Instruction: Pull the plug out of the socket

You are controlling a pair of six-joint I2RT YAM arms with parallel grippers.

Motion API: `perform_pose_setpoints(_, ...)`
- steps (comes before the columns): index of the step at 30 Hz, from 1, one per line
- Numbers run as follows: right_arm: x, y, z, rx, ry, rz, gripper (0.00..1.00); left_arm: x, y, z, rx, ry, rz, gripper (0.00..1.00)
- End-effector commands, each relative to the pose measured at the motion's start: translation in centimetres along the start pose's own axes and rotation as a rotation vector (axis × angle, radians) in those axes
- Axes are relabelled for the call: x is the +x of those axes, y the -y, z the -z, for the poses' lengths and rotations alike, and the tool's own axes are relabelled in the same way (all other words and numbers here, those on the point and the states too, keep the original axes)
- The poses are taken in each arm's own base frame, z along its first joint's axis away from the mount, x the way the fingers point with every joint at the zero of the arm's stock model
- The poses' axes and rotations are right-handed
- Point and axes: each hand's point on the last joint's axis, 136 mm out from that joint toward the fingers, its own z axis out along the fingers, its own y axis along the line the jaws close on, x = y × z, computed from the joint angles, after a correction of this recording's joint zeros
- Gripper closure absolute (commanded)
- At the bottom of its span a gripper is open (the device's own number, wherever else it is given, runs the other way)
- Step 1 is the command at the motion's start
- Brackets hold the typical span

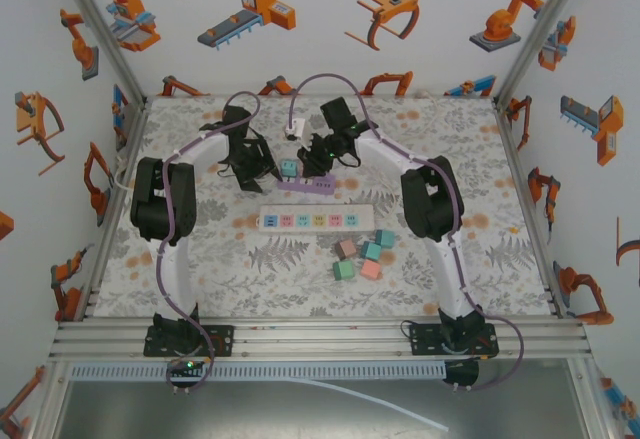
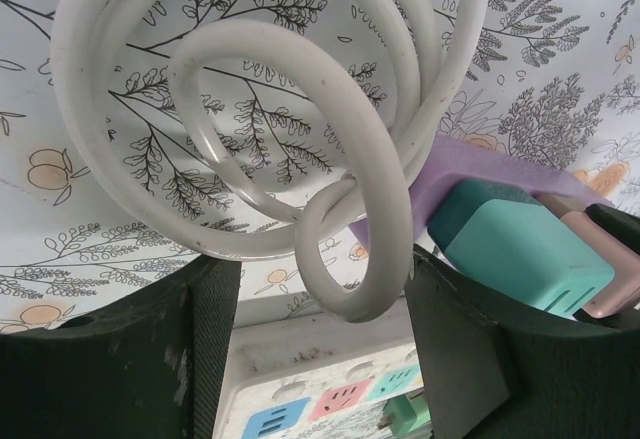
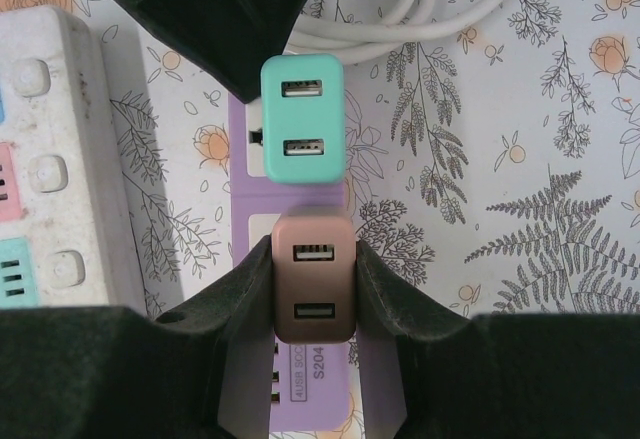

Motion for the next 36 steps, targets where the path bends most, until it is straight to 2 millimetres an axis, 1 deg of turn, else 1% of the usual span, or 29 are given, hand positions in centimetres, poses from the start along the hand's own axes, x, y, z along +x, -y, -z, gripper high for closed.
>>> perform_pose_setpoints(1,-5.2,-0.3,1.3,0.023,0.098,0.104,1.0,4.0,-5.0,-4.4,-0.206,-0.117,-0.016,0.39)
perform_pose_setpoints(3,-5.1,-0.4,0.6,0.015,0.081,0.114,1.0,4.0,-4.5,-4.5,-0.202,-0.116,-0.026,0.39)
perform_pose_setpoints(5,-5.4,-0.6,0.1,0.0,0.08,0.113,1.0,4.1,-4.4,-4.6,-0.209,-0.118,-0.032,0.39)
perform_pose_setpoints(7,-6.2,-0.3,0.1,-0.006,0.102,0.091,1.0,4.3,-4.7,-4.8,-0.223,-0.124,-0.037,0.39)
perform_pose_setpoints(11,-8.3,-0.1,0.9,-0.021,0.162,0.047,1.0,4.9,-5.3,-5.5,-0.228,-0.146,-0.035,0.39)
perform_pose_setpoints(13,-8.6,-0.2,1.2,-0.033,0.182,0.03,1.0,5.1,-5.5,-5.9,-0.22,-0.156,-0.025,0.39)
perform_pose_setpoints(17,-7.9,-0.1,2.0,-0.029,0.18,0.013,1.0,5.0,-6.6,-5.8,-0.242,-0.156,-0.013,0.39)
perform_pose_setpoints(21,-7.2,0.6,3.1,-0.009,0.204,-0.015,1.0,4.8,-7.8,-5.6,-0.251,-0.155,0.005,0.39)
perform_pose_setpoints(25,-6.3,0.9,3.3,0.013,0.179,-0.004,1.0,4.5,-8.1,-5.1,-0.255,-0.146,0.005,0.39)
perform_pose_setpoints(29,-5.3,0.4,2.9,0.021,0.123,0.057,1.0,4.5,-8.1,-4.9,-0.268,-0.141,-0.005,0.39)
perform_pose_setpoints(30,-5.3,0.3,3.0,0.024,0.12,0.069,1.0,4.5,-8.3,-4.9,-0.284,-0.138,-0.013,0.39)
perform_pose_setpoints(32,-6.0,-0.1,3.4,0.007,0.143,0.066,1.0,4.5,-8.8,-4.8,-0.322,-0.136,-0.029,0.39)
perform_pose_setpoints(36,-8.8,-0.8,4.4,-0.061,0.241,-0.016,1.0,4.5,-10.2,-4.3,-0.396,-0.134,-0.045,0.41)
